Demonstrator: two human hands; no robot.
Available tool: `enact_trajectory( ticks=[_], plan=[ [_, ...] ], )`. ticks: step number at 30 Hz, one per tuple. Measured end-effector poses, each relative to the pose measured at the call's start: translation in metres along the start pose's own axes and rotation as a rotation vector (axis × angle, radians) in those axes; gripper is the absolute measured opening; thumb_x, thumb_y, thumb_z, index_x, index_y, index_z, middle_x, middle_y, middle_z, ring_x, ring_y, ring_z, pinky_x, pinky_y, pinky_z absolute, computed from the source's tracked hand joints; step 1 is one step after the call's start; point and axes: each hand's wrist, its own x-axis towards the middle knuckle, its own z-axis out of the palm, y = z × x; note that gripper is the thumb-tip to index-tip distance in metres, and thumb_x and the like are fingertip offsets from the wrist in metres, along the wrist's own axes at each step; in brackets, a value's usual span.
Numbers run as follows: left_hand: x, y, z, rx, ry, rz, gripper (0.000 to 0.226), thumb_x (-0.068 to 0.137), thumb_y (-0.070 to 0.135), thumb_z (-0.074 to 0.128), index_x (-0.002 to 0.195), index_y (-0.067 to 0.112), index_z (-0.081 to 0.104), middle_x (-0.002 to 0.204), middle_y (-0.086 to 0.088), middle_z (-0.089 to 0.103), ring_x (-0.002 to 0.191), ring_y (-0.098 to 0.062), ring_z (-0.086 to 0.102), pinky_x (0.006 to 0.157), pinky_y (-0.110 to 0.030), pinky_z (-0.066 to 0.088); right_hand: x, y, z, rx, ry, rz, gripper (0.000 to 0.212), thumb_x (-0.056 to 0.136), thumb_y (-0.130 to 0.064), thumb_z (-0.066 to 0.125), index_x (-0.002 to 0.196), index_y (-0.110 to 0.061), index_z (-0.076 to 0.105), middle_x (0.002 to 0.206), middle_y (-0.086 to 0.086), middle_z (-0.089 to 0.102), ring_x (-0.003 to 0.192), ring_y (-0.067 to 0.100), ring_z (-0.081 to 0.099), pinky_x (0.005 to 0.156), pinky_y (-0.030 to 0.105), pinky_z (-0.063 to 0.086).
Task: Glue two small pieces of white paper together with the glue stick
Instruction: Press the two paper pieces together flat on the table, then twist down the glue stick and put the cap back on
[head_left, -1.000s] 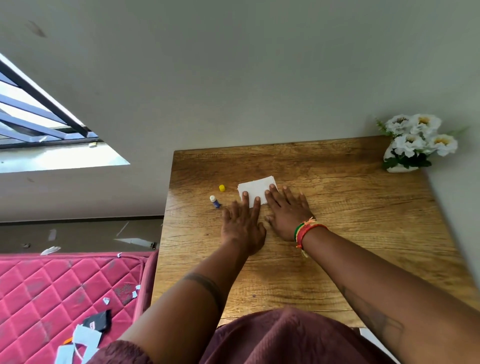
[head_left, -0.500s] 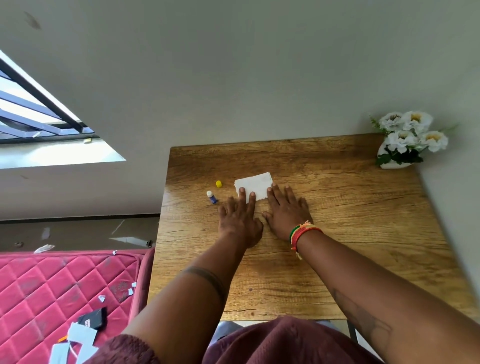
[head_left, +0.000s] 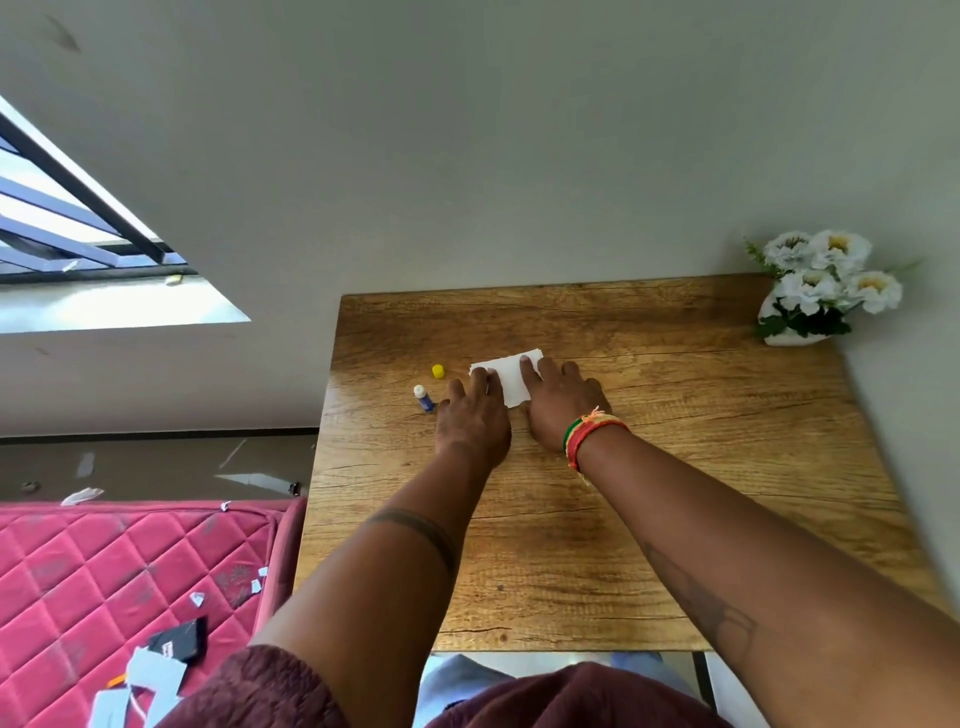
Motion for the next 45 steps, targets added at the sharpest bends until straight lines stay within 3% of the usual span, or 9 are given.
enact_trajectory(
  ticks=[4,11,19,23,26,29,35,41,45],
  plan=[
    [0.006,-0.003,0.002,-0.01,0.01,0.004,0.075,0.097,0.022,0.055,0.16,0.007,0.017,0.156,-0.012,0.024,0.132,-0.039,0.037,0.096,-0.045,0.049,0.007,-0.006,-0.003,-0.049,0.034,0.007,0.064,0.095,-0.024,0.048,0.154,-0.009,0.026,0.155,0.01,0.029,0.134,0.035,0.037,0.1,0.052,0.043],
    [0.007,-0.003,-0.005,-0.121,-0.039,-0.086,0.078,0.094,0.028,0.057,0.157,0.005,0.019,0.152,-0.014,0.023,0.135,-0.038,0.032,0.099,-0.047,0.046,0.016,0.01,-0.001,0.111,0.016,0.054,0.071,0.094,-0.032,0.055,0.154,-0.006,0.028,0.156,0.008,0.031,0.137,0.031,0.036,0.1,0.045,0.047],
    [0.008,0.004,-0.006,-0.077,-0.094,-0.117,0.085,0.092,0.028,0.057,0.159,0.002,0.012,0.154,-0.015,0.019,0.138,-0.038,0.029,0.102,-0.048,0.045,0.013,0.013,0.0,0.074,0.0,0.072,0.076,0.096,-0.032,0.051,0.158,-0.009,0.016,0.155,0.011,0.034,0.138,0.033,0.035,0.101,0.046,0.046],
    [-0.002,0.01,0.005,-0.08,-0.068,-0.109,0.083,0.095,0.029,0.051,0.161,0.004,0.007,0.162,-0.02,0.015,0.141,-0.042,0.027,0.112,-0.053,0.033,0.001,0.011,0.012,0.04,0.071,0.037,0.07,0.099,-0.028,0.045,0.16,-0.021,0.012,0.154,0.014,0.03,0.133,0.036,0.037,0.096,0.047,0.046],
    [-0.017,0.01,0.018,-0.122,-0.036,-0.072,0.078,0.098,0.031,0.045,0.163,0.012,0.006,0.169,-0.021,0.001,0.148,-0.043,0.017,0.12,-0.055,0.021,-0.015,0.011,0.025,-0.027,0.144,-0.026,0.062,0.099,-0.024,0.041,0.158,-0.031,0.022,0.146,0.016,0.036,0.126,0.039,0.042,0.092,0.047,0.047],
    [-0.026,0.008,0.02,-0.16,-0.008,-0.025,0.074,0.099,0.033,0.046,0.163,0.019,0.011,0.169,-0.018,-0.002,0.15,-0.043,0.014,0.12,-0.055,0.022,-0.019,0.015,0.029,-0.011,0.148,0.043,0.06,0.099,-0.031,0.042,0.156,-0.028,0.027,0.147,0.016,0.036,0.129,0.038,0.04,0.097,0.048,0.045],
    [-0.032,0.005,0.005,-0.239,0.052,0.037,0.051,0.103,0.032,0.043,0.152,0.017,0.036,0.155,-0.013,0.036,0.139,-0.037,0.04,0.112,-0.05,0.036,-0.015,0.036,0.023,0.079,0.122,0.209,0.06,0.1,-0.038,0.04,0.157,-0.029,0.022,0.151,0.015,0.031,0.134,0.037,0.036,0.104,0.048,0.04],
    [-0.043,-0.006,0.001,-0.364,0.209,0.014,0.038,0.104,0.029,0.042,0.137,0.015,0.055,0.133,-0.011,0.058,0.121,-0.031,0.055,0.1,-0.044,0.049,-0.014,0.005,0.011,0.149,0.259,0.065,0.048,0.099,-0.037,0.05,0.144,-0.021,0.046,0.135,0.015,0.049,0.122,0.036,0.048,0.093,0.046,0.049],
    [-0.054,-0.023,0.005,-0.434,0.272,0.0,0.026,0.105,0.029,0.04,0.111,0.016,0.062,0.11,-0.007,0.064,0.101,-0.026,0.062,0.083,-0.043,0.054,-0.009,-0.03,0.008,0.257,0.263,-0.065,0.039,0.099,-0.038,0.053,0.133,-0.019,0.056,0.128,0.011,0.055,0.117,0.031,0.052,0.091,0.043,0.05]
  ],
)
